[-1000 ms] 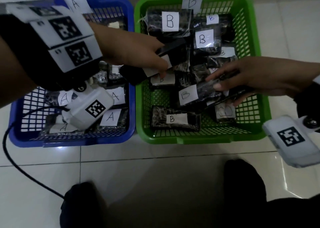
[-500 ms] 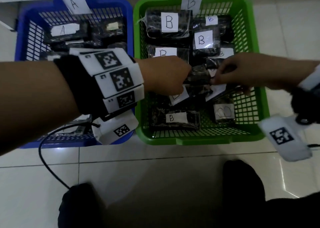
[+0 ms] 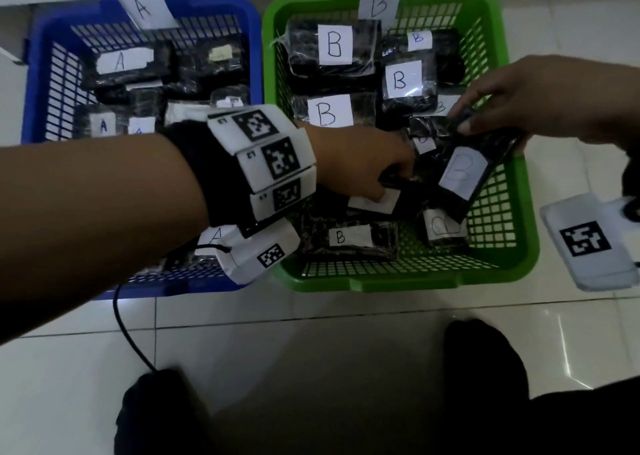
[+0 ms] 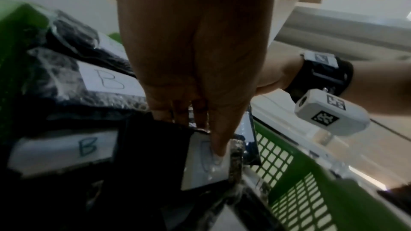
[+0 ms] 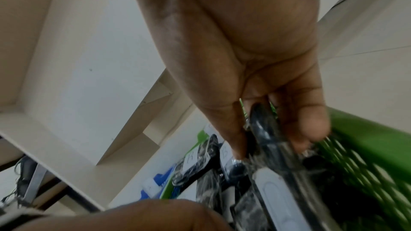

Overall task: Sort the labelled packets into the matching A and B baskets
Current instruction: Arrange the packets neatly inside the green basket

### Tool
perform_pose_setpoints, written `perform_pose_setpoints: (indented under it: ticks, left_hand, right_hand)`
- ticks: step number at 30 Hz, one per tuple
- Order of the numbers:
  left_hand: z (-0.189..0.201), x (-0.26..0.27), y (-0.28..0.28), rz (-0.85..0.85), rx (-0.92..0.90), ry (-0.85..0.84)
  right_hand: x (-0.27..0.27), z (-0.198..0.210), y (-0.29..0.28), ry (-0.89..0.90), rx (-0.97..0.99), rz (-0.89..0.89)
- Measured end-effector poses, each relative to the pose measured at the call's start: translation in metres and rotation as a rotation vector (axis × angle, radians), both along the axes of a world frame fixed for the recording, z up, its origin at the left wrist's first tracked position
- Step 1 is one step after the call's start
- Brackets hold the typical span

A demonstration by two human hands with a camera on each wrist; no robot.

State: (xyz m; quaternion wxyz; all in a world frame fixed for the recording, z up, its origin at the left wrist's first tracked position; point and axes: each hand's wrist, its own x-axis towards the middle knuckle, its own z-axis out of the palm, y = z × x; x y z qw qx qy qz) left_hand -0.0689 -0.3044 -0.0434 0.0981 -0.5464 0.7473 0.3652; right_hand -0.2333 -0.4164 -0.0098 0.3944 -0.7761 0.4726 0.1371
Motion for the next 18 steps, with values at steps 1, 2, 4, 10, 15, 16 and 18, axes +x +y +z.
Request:
perform_pose_setpoints:
  ticks: [1,2,4,10,15,16,18]
  left_hand:
    - [0.000,-0.001,0.001,-0.027,0.015,-0.009]
    - [0.000,-0.003,0.001,-0.041,0.038,-0.038]
    - [0.000,-0.004,0.001,-0.043,0.078,-0.115]
    - [0.010,0.008,-0.006,-0.016,0.101,-0.231]
    - [0.035,0.035,-0.018,0.135,0.126,-0.179]
    - [0.040,0.041,-0.018,0.191,0.106,-0.160]
    - [0.044,0.052,-0.020,0.311,0.099,-0.088]
  right_hand:
    - [0.002,-0.002,0.003,-0.003,-0.011,-0.022]
    - [0.003,-0.004,0.007,-0.006,-0.027,-0.045]
    - [0.004,-0.007,0.011,-0.023,-0.053,-0.084]
    - [0.003,-0.012,0.017,-0.023,-0.141,-0.054]
    - [0.005,-0.014,0.020,-0.008,-0.264,-0.013]
    - [0.006,-0.015,0.022,-0.016,-0.258,-0.015]
    - [0.010,-0.016,0.025,-0.043,-0.213,-0.024]
